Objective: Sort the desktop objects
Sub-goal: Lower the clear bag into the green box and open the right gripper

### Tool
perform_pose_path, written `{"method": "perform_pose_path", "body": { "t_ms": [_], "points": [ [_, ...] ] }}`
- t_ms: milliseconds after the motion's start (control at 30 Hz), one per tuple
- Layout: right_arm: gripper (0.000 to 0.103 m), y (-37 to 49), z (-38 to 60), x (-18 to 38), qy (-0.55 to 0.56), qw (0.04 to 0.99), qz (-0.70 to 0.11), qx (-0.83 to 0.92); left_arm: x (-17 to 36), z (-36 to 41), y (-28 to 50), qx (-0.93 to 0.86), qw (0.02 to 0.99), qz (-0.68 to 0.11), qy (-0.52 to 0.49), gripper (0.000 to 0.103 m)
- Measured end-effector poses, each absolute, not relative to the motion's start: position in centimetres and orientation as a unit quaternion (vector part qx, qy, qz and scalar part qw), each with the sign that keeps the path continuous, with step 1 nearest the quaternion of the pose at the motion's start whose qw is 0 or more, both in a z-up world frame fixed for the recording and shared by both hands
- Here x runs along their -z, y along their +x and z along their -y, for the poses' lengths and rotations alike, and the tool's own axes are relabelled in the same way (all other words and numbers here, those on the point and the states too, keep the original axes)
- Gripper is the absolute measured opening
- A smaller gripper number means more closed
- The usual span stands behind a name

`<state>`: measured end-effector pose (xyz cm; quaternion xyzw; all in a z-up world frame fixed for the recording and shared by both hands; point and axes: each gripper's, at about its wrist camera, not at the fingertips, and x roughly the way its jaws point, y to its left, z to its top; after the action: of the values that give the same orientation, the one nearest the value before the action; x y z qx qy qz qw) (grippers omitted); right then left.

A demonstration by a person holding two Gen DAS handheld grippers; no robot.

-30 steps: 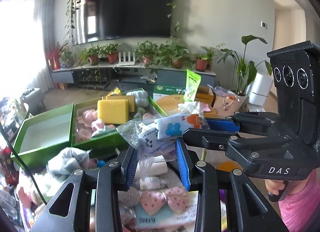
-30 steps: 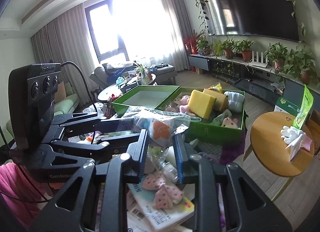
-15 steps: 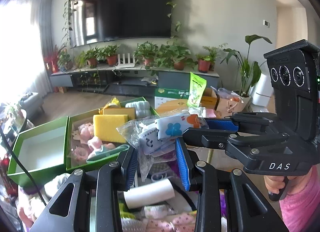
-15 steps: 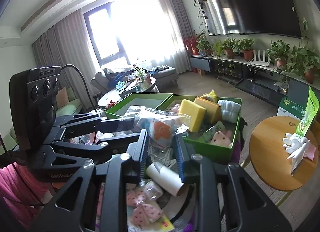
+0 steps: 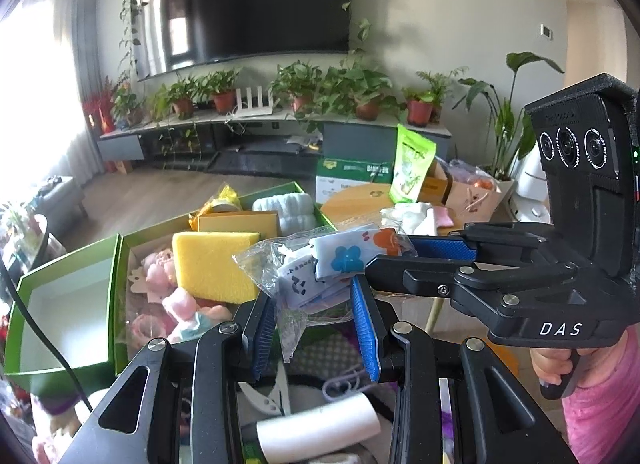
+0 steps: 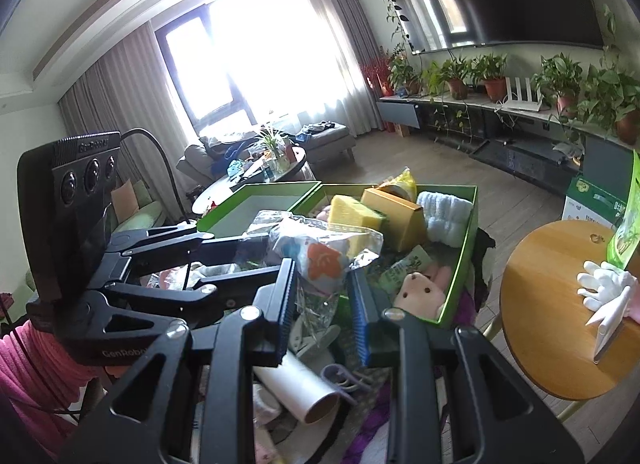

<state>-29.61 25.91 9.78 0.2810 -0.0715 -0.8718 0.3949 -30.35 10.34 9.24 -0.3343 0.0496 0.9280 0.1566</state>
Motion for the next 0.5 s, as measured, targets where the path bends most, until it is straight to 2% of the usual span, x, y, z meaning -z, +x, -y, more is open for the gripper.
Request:
{"method": "perform_pose_path", "body": {
  "t_ms": [500],
  "points": [
    [0.027,-34.8,-26.0,-5.7,0.317,0.387,0.084,0.862,-5.6,-11.0,-34.6,-0.916,0.145,-0.056,-0.369,0.035]
  ]
}}
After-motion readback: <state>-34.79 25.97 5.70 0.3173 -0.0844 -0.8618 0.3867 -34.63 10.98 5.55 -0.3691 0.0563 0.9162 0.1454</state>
